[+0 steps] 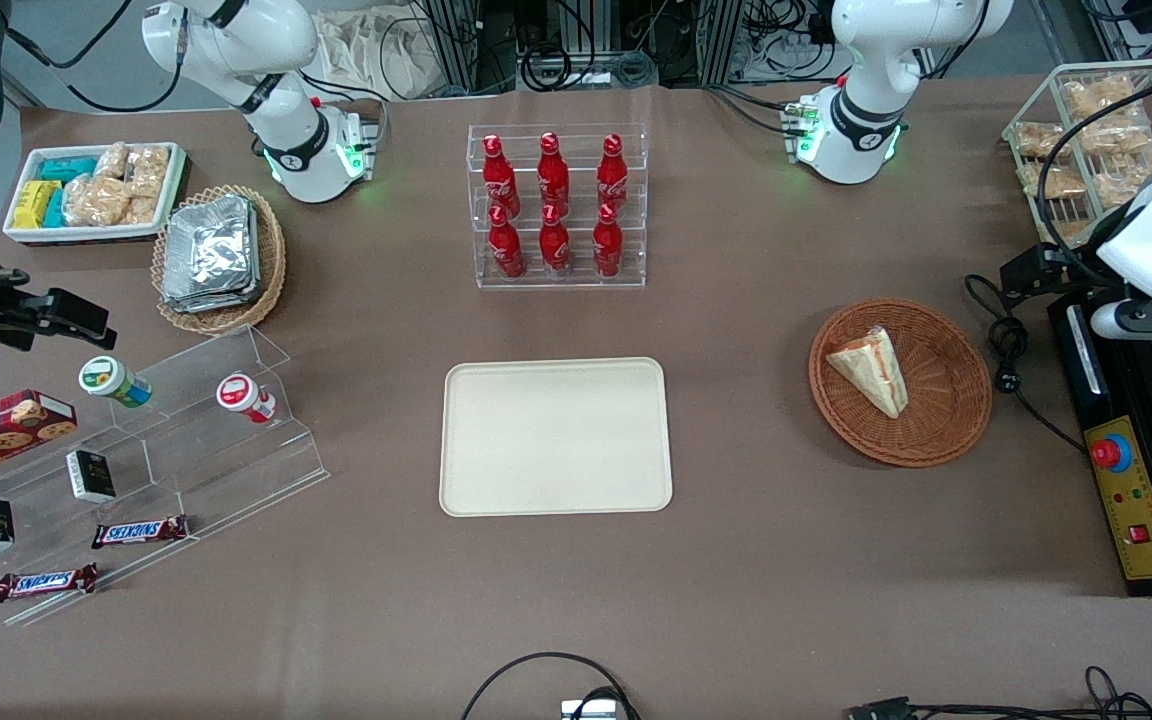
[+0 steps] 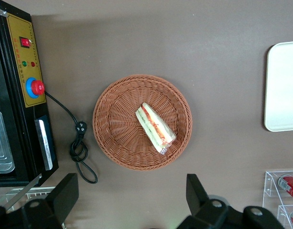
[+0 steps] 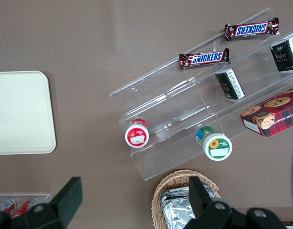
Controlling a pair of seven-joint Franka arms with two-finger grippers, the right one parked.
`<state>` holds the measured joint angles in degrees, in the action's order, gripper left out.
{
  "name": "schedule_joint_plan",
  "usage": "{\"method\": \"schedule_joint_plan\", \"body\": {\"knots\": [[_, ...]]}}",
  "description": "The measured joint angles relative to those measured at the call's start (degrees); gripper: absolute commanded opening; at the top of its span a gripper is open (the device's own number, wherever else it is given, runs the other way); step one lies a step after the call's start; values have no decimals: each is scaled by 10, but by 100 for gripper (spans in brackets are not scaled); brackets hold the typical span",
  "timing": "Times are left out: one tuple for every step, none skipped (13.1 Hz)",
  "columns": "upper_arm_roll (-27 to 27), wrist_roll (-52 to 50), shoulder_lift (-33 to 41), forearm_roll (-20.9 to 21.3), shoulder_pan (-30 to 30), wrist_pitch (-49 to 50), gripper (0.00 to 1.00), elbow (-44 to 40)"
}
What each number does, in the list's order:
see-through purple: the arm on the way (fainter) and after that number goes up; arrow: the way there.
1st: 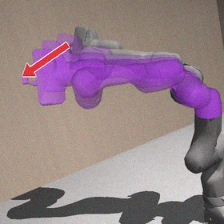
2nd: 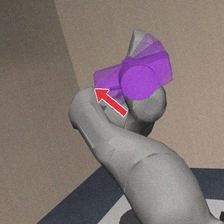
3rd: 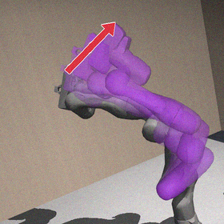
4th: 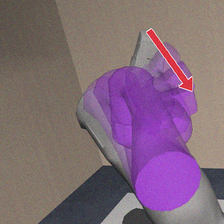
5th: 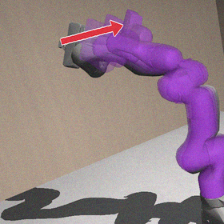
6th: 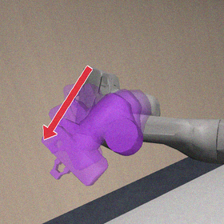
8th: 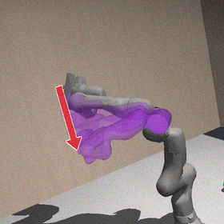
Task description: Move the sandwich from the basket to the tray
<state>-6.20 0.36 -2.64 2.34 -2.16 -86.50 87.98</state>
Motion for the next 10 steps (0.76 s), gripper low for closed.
{"method": "schedule_joint_plan", "body": {"knots": [[0,-1,0,0,0,0,100,0],[0,-4,0,0,0,0,100,0],[0,-9,0,0,0,0,100,0],[-1,-21,0,0,1,0,100,0],[-2,-41,-1,0,1,0,100,0],[-3,-62,-2,0,2,0,100,0],[-4,-79,-3,-1,3,0,100,2],[-5,-92,-6,-1,3,0,100,4],[-5,-106,-9,-3,3,-1,100,9],[-5,-121,-11,-6,3,-7,100,19]]}}
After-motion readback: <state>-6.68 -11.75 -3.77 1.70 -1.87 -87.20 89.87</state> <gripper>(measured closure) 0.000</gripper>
